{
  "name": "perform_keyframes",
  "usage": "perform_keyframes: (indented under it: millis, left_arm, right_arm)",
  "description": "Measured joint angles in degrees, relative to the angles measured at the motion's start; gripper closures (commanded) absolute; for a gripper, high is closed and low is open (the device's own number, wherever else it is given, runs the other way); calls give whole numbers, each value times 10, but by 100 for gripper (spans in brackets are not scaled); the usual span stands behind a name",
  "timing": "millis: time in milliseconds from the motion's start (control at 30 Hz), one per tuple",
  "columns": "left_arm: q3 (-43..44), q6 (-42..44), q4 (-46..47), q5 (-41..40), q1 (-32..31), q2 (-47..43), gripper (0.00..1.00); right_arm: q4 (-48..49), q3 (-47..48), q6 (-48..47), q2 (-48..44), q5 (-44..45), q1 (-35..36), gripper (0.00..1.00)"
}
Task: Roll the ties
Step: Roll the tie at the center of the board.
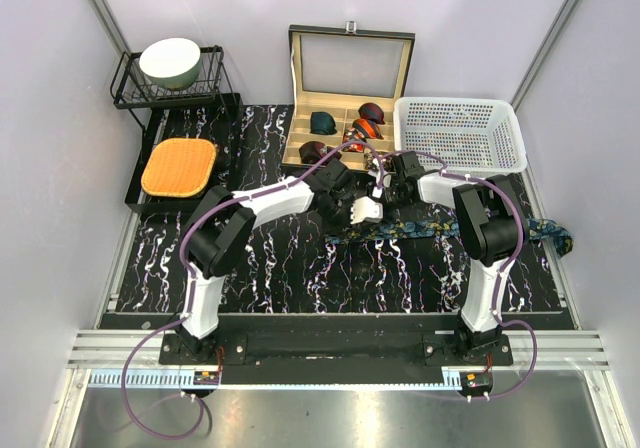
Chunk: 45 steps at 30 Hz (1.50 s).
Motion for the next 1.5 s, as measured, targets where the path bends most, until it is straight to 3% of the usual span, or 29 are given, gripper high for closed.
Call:
perform_keyframes:
  millis: [100, 133, 233, 300, 567, 733, 933, 1167, 1233, 1267, 1367, 1500]
  left_arm:
    - [0, 0, 0, 1, 0, 3, 54]
    - [0, 1, 0, 0, 0, 3, 41]
    - [0, -3, 3, -1, 0, 3, 25]
    - [-4, -6, 13, -2, 1, 2, 21]
    - [-9, -9, 34, -28, -4, 3, 20]
    - [7, -8, 33, -43, -19, 16, 25]
    - [10, -2, 26, -42, -27, 19, 61]
    - [-12, 27, 35, -40, -26, 7, 73]
    - [-23, 38, 40, -40, -26, 0, 73]
    - [-27, 42, 42, -39, -26, -3, 68]
    - [-29, 52, 43, -37, -26, -5, 41]
    - [-30, 47, 35, -35, -20, -8, 34]
  right_arm:
    - [-4, 0, -6, 0, 2, 0, 100]
    - [-8, 1, -10, 1, 4, 0, 100]
    - [-18, 2, -18, 9, 6, 0, 100]
    - [-20, 3, -20, 14, 6, 0, 100]
    - [-26, 4, -21, 21, 5, 0, 100]
    - [-25, 4, -18, 21, 5, 0, 100]
    - [-14, 4, -1, 21, 1, 0, 100]
    - [-16, 1, 10, 18, 0, 1, 100]
    - [-19, 1, 10, 18, 0, 3, 100]
    - [-20, 2, 10, 18, 0, 4, 100]
    - [-21, 4, 9, 18, 7, 6, 100]
    - [-21, 9, 2, 18, 36, 6, 100]
